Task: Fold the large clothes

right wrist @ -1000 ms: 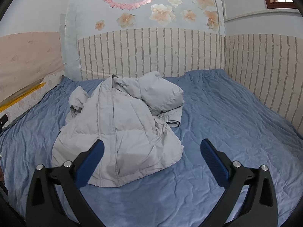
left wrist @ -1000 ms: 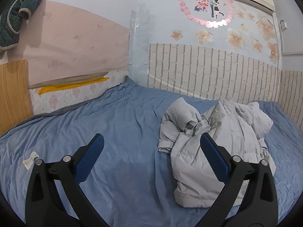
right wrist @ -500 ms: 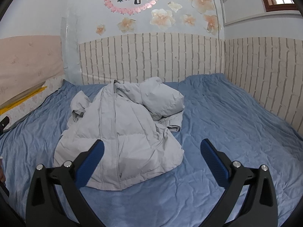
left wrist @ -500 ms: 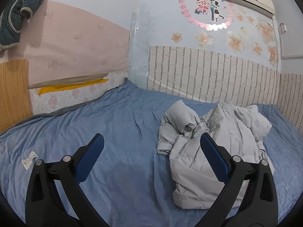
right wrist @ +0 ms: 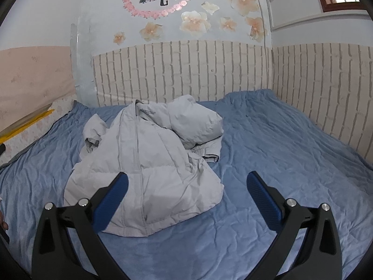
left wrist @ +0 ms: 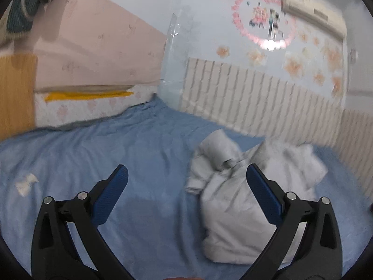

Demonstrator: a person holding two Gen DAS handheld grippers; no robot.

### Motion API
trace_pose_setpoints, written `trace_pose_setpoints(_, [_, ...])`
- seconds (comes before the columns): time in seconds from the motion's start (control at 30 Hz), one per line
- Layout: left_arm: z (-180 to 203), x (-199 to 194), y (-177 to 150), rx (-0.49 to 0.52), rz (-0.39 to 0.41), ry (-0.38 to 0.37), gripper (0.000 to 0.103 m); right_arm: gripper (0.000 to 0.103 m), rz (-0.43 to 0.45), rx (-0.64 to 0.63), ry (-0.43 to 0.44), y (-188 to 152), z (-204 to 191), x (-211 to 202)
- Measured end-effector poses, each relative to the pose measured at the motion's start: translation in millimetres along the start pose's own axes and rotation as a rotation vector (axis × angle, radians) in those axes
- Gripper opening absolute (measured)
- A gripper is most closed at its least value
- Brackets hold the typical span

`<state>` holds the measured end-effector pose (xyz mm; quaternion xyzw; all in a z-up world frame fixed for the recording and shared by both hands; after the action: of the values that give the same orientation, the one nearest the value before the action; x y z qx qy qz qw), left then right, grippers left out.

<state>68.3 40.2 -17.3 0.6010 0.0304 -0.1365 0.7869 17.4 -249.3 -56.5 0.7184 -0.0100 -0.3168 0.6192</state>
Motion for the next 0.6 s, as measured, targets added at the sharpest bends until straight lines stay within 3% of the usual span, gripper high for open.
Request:
trace_pose_setpoints(0.1, [-6,-1,4,-0.032,0.015,-0.002,0.1,0.101,-0.007,-0.01,-0.007,0,-3,3])
trace_pose_setpoints(0.37, [1,10,-3,0.102,-0.057,0.078,0.1,0.101,-0.011,-0.014,-0.005,-1,-6,6])
trace_pose_setpoints(0.6, [5,16,-9,0.14,-0.107,0.094,0.1,0.101,-0.004,-0.007,-0.019,0,-5,9])
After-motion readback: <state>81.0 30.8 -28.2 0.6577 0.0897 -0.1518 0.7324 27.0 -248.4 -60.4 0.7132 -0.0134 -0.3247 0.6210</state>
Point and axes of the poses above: each gripper's, at about its wrist camera, not at the fingertips, and x roughly the way its jaws point, z to its right, y to its top, the point moved 7 cm from there along x, roughly the way its jaws point, and after that the axes turned 9 degrees about -y, right-handed, at the moved point
